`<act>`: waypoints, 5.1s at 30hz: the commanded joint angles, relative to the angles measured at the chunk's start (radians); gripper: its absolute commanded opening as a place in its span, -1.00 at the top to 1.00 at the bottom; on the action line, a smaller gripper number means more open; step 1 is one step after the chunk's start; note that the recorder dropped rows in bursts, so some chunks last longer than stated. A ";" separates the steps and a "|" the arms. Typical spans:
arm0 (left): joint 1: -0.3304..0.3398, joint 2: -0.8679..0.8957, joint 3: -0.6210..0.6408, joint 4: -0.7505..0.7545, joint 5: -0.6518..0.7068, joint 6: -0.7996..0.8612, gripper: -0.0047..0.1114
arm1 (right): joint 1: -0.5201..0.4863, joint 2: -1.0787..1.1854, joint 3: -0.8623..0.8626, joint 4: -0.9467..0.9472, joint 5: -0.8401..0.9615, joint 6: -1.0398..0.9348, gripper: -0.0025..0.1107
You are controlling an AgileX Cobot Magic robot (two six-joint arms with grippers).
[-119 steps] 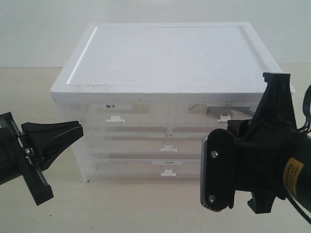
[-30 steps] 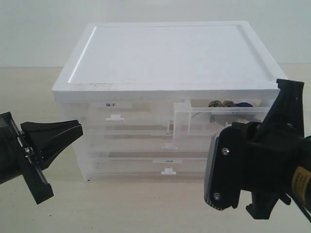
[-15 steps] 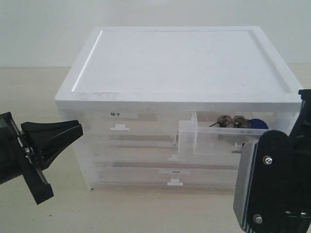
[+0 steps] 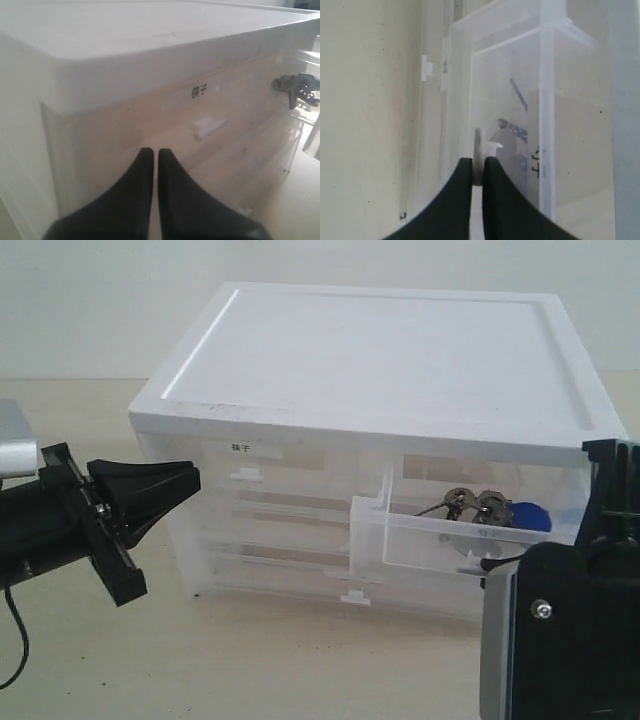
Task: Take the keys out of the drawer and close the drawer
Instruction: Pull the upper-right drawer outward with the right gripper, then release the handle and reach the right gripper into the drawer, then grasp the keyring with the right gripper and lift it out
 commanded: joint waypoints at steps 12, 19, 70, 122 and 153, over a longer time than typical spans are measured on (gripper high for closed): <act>-0.101 0.018 -0.025 -0.161 0.002 0.082 0.84 | 0.053 -0.065 0.004 0.244 -0.077 -0.166 0.96; -0.101 0.018 -0.025 -0.170 0.002 0.084 0.84 | 0.141 -0.168 0.004 0.257 0.025 -0.166 0.96; -0.101 0.018 -0.025 -0.143 0.002 0.087 0.84 | -0.318 0.280 -0.411 0.821 0.160 -0.264 0.15; -0.101 0.018 -0.025 -0.124 0.002 0.082 0.84 | -0.105 0.059 -0.497 0.389 0.188 -0.119 0.96; -0.098 -0.519 0.154 -0.231 0.120 0.058 0.84 | -0.227 0.432 -0.564 0.477 -0.177 -0.080 0.96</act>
